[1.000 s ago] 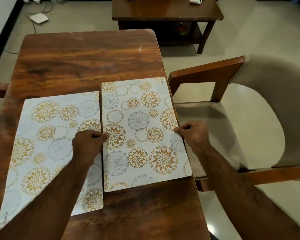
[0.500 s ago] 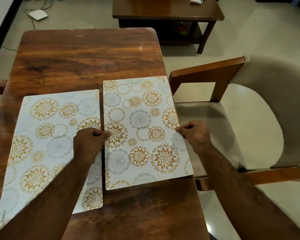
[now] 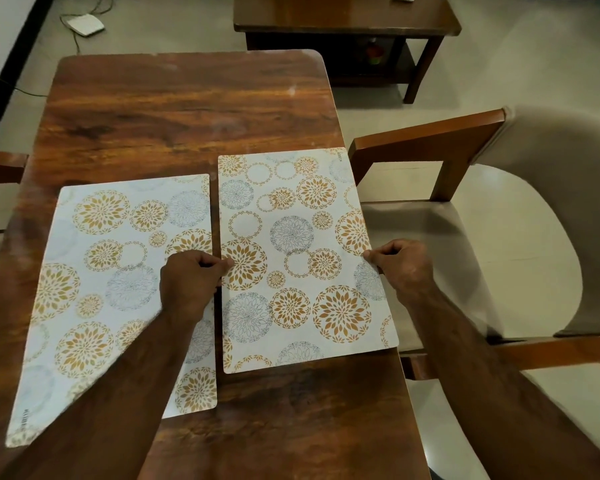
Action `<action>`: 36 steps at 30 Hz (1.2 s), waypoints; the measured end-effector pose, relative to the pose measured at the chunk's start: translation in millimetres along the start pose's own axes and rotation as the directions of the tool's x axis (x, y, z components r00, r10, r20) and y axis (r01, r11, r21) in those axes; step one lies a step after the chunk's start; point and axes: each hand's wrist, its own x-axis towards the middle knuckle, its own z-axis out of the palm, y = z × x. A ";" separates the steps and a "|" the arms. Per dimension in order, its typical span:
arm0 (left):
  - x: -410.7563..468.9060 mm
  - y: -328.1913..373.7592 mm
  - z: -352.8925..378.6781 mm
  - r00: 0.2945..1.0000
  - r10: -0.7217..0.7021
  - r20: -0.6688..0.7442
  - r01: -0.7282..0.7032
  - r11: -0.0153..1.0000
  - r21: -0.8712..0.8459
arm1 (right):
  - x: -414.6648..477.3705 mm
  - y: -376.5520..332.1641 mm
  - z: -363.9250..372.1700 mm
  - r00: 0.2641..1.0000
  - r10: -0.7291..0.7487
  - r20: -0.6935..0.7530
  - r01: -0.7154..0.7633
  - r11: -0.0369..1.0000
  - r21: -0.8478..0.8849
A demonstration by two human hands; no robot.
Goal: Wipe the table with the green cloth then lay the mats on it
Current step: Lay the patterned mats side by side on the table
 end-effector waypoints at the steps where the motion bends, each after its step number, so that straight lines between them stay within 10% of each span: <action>1: -0.3 0.6 -0.1 1.000 -0.005 0.002 0.005 1.000 0.000 | -0.7 -1.1 -0.1 1.000 0.003 -0.003 -0.003 1.000 -0.015; 12: -16.5 23.4 -8.7 0.999 0.031 -0.043 -0.023 0.985 0.168 | -5.2 -11.7 4.1 0.996 -0.078 -0.045 0.061 0.951 -0.302; 17: -30.4 27.3 -45.7 0.993 0.011 -0.114 -0.022 0.995 -0.093 | -53.2 -37.7 17.8 0.964 -0.236 -0.124 0.170 0.902 -0.397; 27: -8.3 -212.3 -184.5 0.850 -0.316 -0.422 0.440 0.866 0.238 | -260.7 -48.9 197.2 0.814 -0.440 0.379 0.577 0.682 -0.449; 36: -23.9 -138.6 -209.3 0.919 -0.325 -0.222 0.311 0.946 -0.093 | -270.2 -49.4 241.4 0.811 -0.385 0.440 0.583 0.479 -0.656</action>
